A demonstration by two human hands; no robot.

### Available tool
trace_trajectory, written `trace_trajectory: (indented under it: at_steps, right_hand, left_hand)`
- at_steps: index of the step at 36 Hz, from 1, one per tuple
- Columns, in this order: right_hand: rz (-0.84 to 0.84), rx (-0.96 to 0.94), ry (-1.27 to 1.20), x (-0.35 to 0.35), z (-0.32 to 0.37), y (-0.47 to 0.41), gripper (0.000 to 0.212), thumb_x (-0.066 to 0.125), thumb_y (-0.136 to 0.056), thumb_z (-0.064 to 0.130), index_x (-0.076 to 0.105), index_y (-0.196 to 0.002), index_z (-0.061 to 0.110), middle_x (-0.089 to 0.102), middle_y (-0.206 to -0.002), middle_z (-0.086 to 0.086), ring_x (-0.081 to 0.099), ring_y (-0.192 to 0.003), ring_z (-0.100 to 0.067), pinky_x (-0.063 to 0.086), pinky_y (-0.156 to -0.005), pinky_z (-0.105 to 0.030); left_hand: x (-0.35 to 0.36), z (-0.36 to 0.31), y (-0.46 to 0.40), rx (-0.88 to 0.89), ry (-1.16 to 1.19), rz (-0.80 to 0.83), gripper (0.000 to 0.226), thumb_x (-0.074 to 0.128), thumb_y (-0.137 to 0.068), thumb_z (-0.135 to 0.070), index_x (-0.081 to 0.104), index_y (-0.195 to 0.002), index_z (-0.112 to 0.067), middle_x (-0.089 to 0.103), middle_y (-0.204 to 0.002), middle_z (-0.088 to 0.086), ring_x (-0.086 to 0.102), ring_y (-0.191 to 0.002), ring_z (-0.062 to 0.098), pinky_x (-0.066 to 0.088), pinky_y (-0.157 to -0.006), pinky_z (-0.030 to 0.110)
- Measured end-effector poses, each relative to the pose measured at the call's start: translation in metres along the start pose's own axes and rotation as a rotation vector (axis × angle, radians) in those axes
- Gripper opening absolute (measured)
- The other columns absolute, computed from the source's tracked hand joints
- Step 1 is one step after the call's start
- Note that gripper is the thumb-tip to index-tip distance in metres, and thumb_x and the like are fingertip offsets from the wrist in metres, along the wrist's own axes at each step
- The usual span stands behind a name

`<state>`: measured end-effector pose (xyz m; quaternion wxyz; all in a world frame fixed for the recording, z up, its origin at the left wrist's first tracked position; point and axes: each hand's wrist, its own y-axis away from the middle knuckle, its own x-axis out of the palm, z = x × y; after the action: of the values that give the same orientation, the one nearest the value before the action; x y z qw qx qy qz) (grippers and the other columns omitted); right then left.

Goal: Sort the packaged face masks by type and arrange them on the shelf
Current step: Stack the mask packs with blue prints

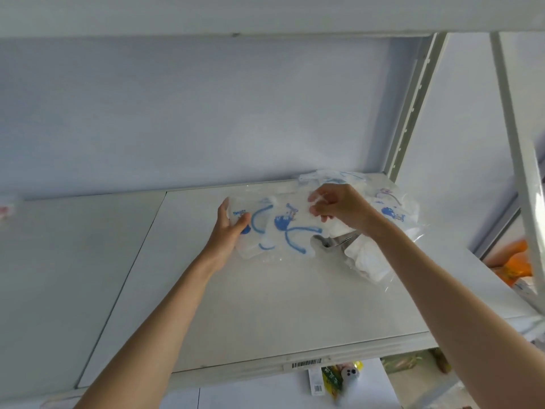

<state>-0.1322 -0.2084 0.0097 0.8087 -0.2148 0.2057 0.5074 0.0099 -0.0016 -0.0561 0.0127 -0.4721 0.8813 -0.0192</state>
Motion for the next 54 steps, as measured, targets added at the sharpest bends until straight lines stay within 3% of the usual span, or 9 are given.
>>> trace_trajectory:
  at_steps: [4,9,17,27,33,38,46,50,54]
  right_hand:
    - [0.211,0.024,0.267,0.007,0.024,-0.016,0.022,0.077,-0.077,0.008,0.065,-0.095,0.011,0.068,-0.074,-0.008,0.059,-0.055,-0.010,0.048,-0.070,-0.029]
    - [0.199,0.029,0.365,0.029,0.041,-0.030,0.039,0.077,-0.076,0.012,0.060,-0.111,0.010,0.070,-0.088,-0.011,0.060,-0.060,-0.011,0.050,-0.071,-0.026]
    - [-0.290,0.269,-0.175,0.078,0.009,-0.017,0.077,0.067,-0.085,0.039,0.027,-0.146,0.014,0.035,-0.144,-0.014,0.042,-0.130,-0.027,0.036,-0.108,-0.038]
    - [-0.266,0.318,-0.379,0.079,0.000,-0.009,0.057,0.050,-0.096,0.039,0.031,-0.145,0.016,0.055,-0.123,-0.007,0.056,-0.109,-0.024,0.043,-0.100,-0.037]
    - [-0.603,0.334,0.470,-0.027,-0.060,0.006,0.043,0.053,-0.093,0.037,0.052,-0.131,0.015,0.054,-0.127,-0.012,0.045,-0.119,-0.031,0.037,-0.097,-0.041]
    - [-0.246,0.677,0.812,-0.098,-0.101,0.017,0.061,0.054,-0.086,0.060,0.057,-0.119,0.008,0.052,-0.126,-0.015,0.040,-0.121,-0.034,0.035,-0.095,-0.038]
    - [-0.160,0.656,0.650,-0.104,-0.103,0.014,0.051,0.070,-0.079,0.051,0.069,-0.104,0.007,0.053,-0.078,-0.001,0.050,-0.072,-0.018,0.035,-0.056,-0.024]
    - [-0.280,0.587,0.401,-0.100,-0.096,0.015,0.035,0.072,-0.083,0.031,0.068,-0.103,0.003,0.060,-0.093,-0.012,0.051,-0.085,-0.025,0.039,-0.070,-0.026]
    - [-0.483,0.436,0.119,-0.090,-0.080,0.015,0.029,0.070,-0.084,0.020,0.067,-0.109,0.005,0.062,-0.092,-0.009,0.053,-0.071,-0.022,0.040,-0.054,-0.023]
  left_hand:
    - [-0.001,-0.006,0.004,-0.017,-0.013,0.083,0.049,0.050,-0.100,-0.022,0.029,-0.144,-0.028,0.059,-0.109,-0.004,0.061,-0.082,0.000,0.050,-0.062,0.016]
    - [0.007,-0.008,0.008,0.028,-0.015,0.205,0.057,0.061,-0.092,-0.009,0.031,-0.136,-0.031,0.062,-0.115,-0.007,0.065,-0.097,0.002,0.053,-0.078,0.018]
    - [0.010,0.000,-0.004,0.081,0.072,0.027,0.062,0.067,-0.087,-0.004,0.036,-0.132,-0.033,0.061,-0.121,-0.001,0.062,-0.109,0.016,0.052,-0.089,0.027]
    - [0.037,0.000,-0.009,0.085,0.120,-0.027,0.052,0.058,-0.092,-0.002,0.039,-0.137,-0.020,0.059,-0.108,0.000,0.061,-0.092,0.011,0.050,-0.072,0.013]
    - [0.026,0.002,-0.017,0.088,0.060,-0.040,0.053,0.055,-0.096,-0.008,0.035,-0.143,-0.022,0.059,-0.117,0.002,0.060,-0.095,0.010,0.048,-0.078,0.017]
    - [0.026,0.002,-0.019,0.087,0.040,-0.028,0.043,0.054,-0.096,-0.006,0.040,-0.131,-0.027,0.060,-0.105,-0.003,0.060,-0.088,0.007,0.047,-0.072,0.013]
    - [0.036,0.000,-0.022,0.073,0.034,0.005,0.041,0.055,-0.095,-0.006,0.040,-0.125,-0.029,0.059,-0.099,-0.001,0.058,-0.084,0.009,0.046,-0.075,0.019]
    - [0.036,0.000,-0.024,0.071,0.027,0.005,0.043,0.054,-0.096,-0.007,0.039,-0.129,-0.029,0.061,-0.099,0.000,0.059,-0.084,0.009,0.046,-0.075,0.020]
    - [0.038,-0.001,-0.023,0.075,0.039,-0.006,0.042,0.052,-0.096,-0.004,0.038,-0.129,-0.026,0.061,-0.091,0.000,0.057,-0.078,0.011,0.047,-0.073,0.017]
